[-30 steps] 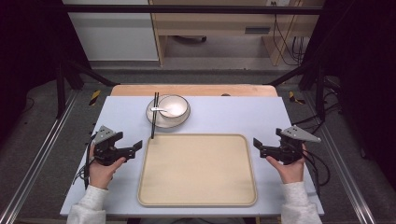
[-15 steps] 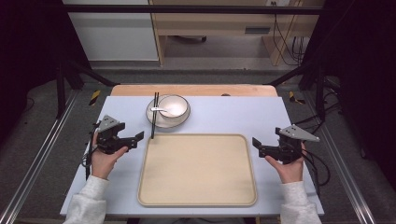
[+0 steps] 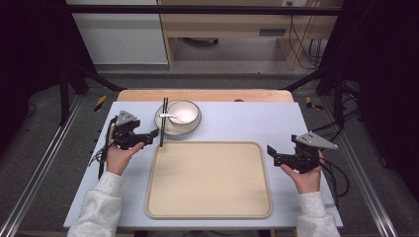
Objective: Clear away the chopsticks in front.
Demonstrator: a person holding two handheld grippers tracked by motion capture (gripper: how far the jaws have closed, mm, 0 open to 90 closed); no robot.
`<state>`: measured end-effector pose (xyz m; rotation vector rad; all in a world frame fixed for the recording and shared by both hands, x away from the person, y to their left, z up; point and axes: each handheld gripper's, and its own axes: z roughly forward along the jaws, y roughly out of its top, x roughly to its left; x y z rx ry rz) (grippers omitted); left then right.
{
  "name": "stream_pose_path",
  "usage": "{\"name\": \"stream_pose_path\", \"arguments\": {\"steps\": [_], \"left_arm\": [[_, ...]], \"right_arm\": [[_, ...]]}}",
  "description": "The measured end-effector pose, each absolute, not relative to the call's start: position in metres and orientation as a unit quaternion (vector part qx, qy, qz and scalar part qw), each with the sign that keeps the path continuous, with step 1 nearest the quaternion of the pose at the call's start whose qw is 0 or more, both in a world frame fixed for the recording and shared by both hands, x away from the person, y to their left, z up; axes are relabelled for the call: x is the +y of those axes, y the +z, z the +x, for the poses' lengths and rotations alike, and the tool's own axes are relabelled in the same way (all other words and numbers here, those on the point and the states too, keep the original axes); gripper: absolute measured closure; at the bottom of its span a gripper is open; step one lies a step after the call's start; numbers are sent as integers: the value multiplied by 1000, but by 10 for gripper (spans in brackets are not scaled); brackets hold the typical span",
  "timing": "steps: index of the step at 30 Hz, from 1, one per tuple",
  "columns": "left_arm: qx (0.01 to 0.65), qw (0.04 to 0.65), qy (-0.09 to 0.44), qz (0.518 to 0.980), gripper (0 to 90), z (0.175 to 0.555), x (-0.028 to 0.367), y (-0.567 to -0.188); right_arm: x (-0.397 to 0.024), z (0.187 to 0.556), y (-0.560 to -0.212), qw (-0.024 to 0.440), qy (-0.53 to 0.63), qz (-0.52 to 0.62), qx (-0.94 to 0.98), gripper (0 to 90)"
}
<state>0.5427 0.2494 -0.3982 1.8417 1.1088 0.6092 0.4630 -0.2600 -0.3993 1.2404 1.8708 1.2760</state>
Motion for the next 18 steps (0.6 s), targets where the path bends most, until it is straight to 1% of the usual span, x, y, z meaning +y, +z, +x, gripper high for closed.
{"name": "stream_pose_path", "arguments": {"steps": [7,8,12,18], "left_arm": [[448,426,246,746,200,555,245,-406],[450,422,247,747,218,559,245,-410],[456,413,245,750,246,568,244,-415],[458,400,247,755,270,584,240,-418]], "right_arm": [[-260,463,-400,277,473,461,697,24],[-259,464,-400,277,473,461,698,25],[-259,465,-401,277,471,461,699,25],[-258,465,-402,274,468,462,702,25]]}}
